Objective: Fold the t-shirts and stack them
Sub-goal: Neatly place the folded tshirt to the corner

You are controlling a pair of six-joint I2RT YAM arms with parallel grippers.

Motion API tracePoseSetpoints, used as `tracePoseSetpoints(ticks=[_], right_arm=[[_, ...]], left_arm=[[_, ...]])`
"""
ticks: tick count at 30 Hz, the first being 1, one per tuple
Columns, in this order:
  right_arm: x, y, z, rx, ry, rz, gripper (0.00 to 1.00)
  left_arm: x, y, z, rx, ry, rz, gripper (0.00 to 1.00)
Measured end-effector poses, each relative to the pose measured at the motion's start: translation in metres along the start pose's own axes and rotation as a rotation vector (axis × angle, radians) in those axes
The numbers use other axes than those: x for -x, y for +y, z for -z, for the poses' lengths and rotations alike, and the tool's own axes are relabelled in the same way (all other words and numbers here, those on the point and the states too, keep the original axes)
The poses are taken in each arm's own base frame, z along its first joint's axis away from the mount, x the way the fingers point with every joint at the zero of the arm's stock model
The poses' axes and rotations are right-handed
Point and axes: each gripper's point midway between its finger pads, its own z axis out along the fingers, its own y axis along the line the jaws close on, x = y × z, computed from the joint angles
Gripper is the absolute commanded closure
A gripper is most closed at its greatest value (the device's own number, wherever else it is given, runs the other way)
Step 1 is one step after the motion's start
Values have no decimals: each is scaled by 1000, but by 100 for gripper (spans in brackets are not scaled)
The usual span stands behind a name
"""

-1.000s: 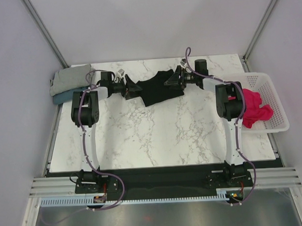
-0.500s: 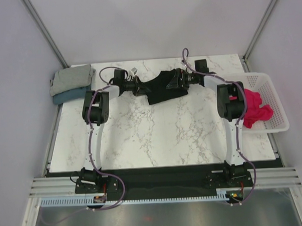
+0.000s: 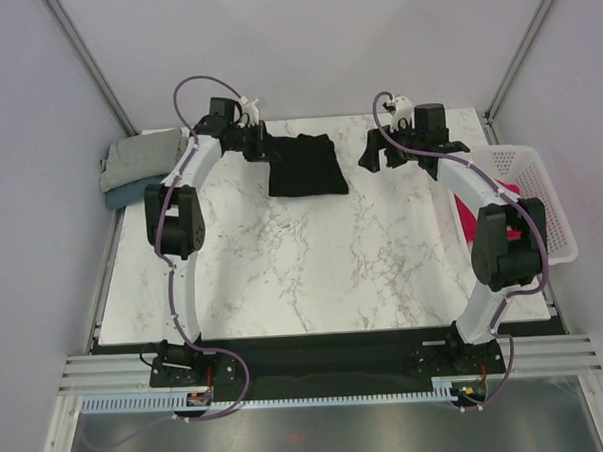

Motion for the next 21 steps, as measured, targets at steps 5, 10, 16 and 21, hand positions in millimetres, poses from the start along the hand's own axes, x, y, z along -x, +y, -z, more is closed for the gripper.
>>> tracePoseSetpoints(ticks=[5,10,16,21], right_arm=[[36,2,35,-70,-103,101,2],[21,-5,36,-84,-69,88,2],[14,-17,41,-97,-56,57,2],[9,-25,44,-99,-51,35,2]], left_arm=[[22,2,52,167,-19,-192,98],[14,27,77,338,41,-284,98],[-3,63,105,539,136,-350,98],[4,82,143,695,143,-389,98]])
